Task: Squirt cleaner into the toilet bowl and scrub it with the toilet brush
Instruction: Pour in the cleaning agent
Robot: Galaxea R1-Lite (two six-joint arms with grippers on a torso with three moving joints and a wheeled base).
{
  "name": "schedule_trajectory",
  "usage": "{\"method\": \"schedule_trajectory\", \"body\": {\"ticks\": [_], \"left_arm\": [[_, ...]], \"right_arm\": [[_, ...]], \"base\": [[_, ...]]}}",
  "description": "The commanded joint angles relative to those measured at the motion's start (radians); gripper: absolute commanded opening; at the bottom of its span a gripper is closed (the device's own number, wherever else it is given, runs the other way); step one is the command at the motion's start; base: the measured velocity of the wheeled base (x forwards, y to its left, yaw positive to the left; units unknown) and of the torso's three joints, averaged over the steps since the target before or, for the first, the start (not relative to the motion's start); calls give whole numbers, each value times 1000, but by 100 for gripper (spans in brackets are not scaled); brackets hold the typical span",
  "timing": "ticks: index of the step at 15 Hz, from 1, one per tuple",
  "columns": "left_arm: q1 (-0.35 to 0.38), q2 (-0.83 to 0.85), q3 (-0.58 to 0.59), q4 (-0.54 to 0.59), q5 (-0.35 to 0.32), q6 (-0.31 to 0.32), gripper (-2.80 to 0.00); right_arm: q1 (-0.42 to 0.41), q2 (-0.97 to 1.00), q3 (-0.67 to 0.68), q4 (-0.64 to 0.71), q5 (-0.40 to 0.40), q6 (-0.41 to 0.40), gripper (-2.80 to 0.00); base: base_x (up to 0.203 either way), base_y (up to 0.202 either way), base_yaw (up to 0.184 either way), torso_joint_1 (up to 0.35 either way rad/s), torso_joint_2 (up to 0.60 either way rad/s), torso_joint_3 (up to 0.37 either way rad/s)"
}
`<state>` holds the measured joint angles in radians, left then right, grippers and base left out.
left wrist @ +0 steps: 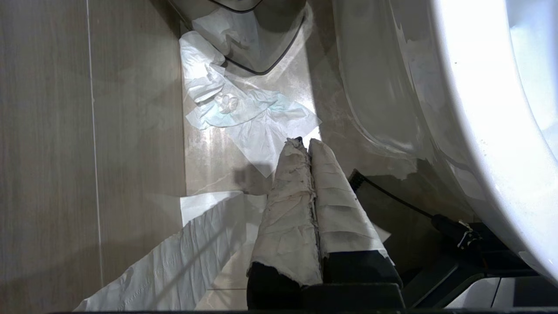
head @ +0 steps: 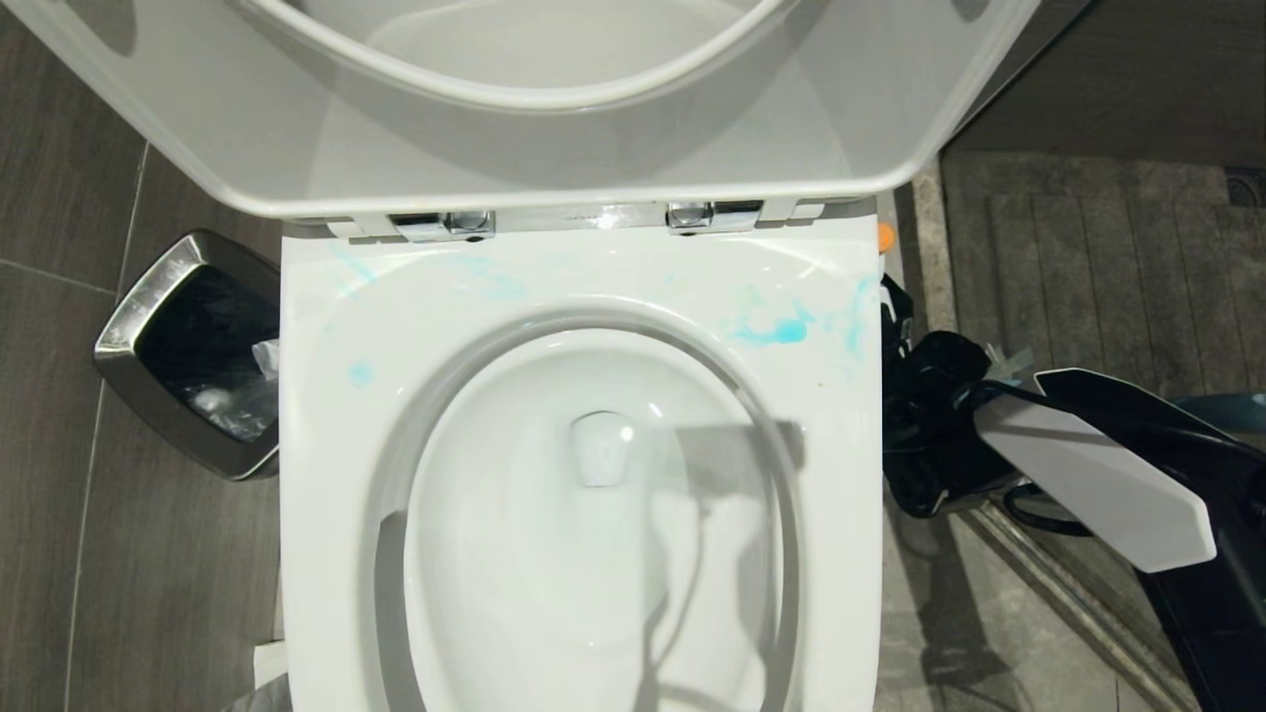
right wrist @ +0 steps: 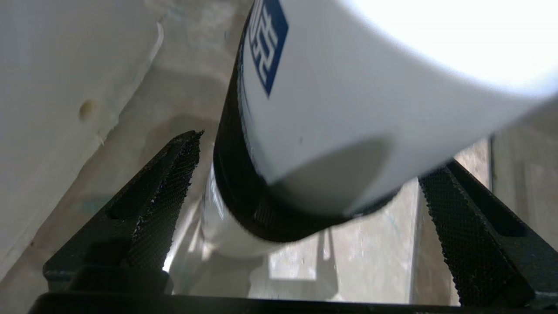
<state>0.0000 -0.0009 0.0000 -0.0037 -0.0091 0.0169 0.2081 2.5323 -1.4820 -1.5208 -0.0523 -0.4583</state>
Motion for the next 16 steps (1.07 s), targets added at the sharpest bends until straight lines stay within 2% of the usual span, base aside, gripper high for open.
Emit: {"method": "schedule_trajectory", "body": {"ticks": [1,16], "left_arm": [[0,1,2,-1,0,0,-280],[0,1,2,-1,0,0,-280]], "right_arm": [[1,5,-29,-9,14,-8,0],[1,57,-92,-9,38,-37,0]], "base": [[0,0,0,0,0,0],[0,0,0,0,0,0]]}}
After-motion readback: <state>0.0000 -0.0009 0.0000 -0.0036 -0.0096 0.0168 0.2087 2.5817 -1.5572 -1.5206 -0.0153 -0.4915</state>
